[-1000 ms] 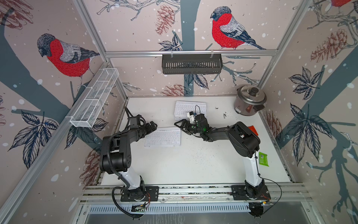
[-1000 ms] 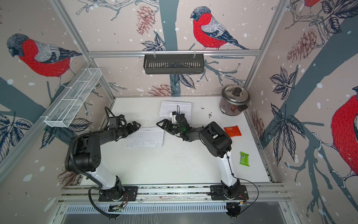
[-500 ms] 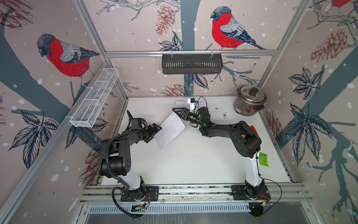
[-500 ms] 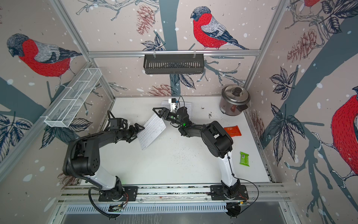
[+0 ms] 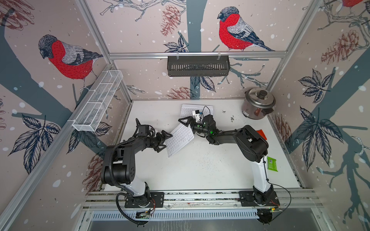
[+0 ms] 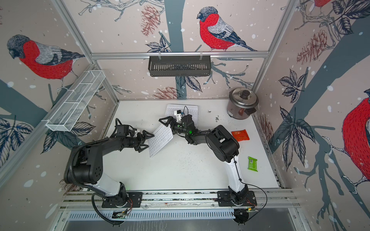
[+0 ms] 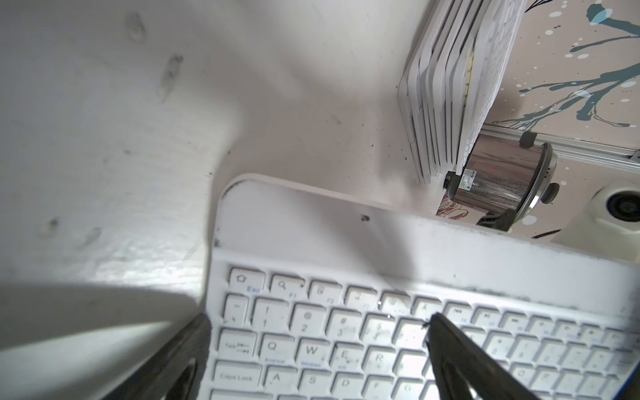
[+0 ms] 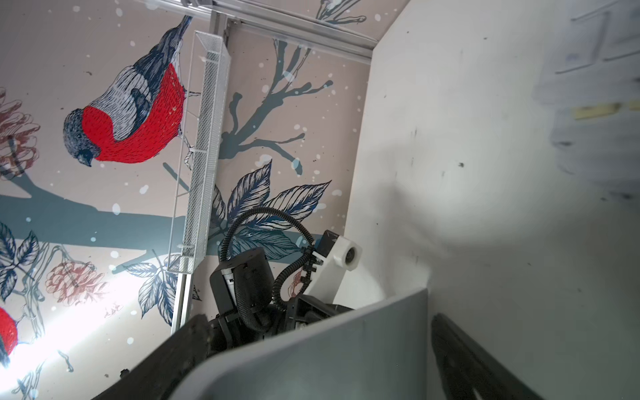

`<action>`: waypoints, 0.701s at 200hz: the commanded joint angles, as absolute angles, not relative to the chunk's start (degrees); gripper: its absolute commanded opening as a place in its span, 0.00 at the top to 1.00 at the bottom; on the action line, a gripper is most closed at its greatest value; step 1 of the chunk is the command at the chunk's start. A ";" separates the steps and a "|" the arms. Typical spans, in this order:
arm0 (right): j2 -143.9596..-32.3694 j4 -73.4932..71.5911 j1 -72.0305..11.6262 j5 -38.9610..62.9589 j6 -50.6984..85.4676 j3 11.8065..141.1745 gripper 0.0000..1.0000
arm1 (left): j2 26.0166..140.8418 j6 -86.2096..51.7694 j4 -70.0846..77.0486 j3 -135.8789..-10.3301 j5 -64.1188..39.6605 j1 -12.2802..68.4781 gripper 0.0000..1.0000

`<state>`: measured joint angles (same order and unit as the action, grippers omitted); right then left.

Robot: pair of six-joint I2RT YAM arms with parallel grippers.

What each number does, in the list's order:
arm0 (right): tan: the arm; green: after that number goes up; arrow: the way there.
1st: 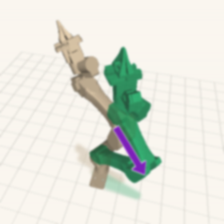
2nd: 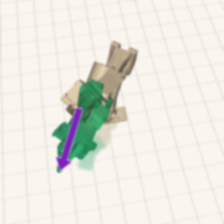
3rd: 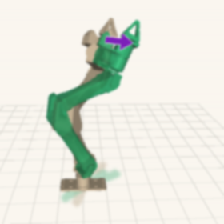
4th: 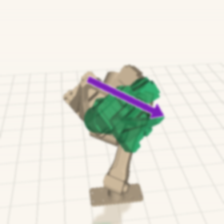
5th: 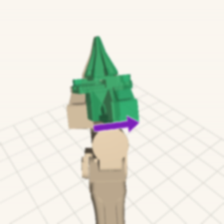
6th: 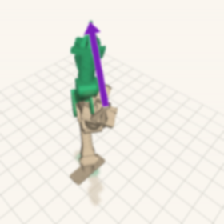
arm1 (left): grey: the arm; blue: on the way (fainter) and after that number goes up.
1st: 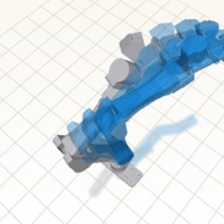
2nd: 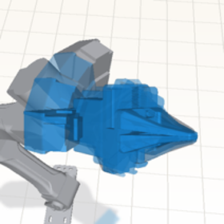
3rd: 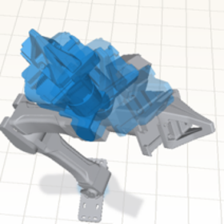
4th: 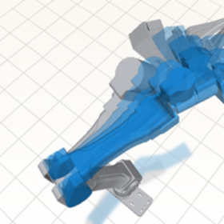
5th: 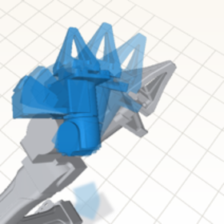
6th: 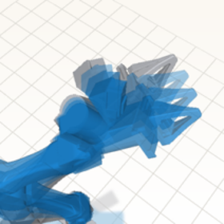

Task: Stack the numeric keypads
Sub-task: Pick up the numeric keypad from the center of the board.

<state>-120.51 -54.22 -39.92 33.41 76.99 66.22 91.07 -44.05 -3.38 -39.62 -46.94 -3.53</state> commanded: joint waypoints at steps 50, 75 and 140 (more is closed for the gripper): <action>-110.55 -21.71 -38.54 35.13 62.31 67.66 0.02 | 92.17 -44.87 -1.61 -39.74 -48.00 -3.26 0.04; -110.17 -9.07 -38.40 35.64 54.70 70.85 0.21 | 93.36 -45.40 -0.54 -39.66 -47.90 -2.57 0.03; -107.75 5.04 -36.32 30.55 40.76 75.49 0.82 | 91.94 -43.74 -5.83 -46.54 -47.04 -1.76 0.04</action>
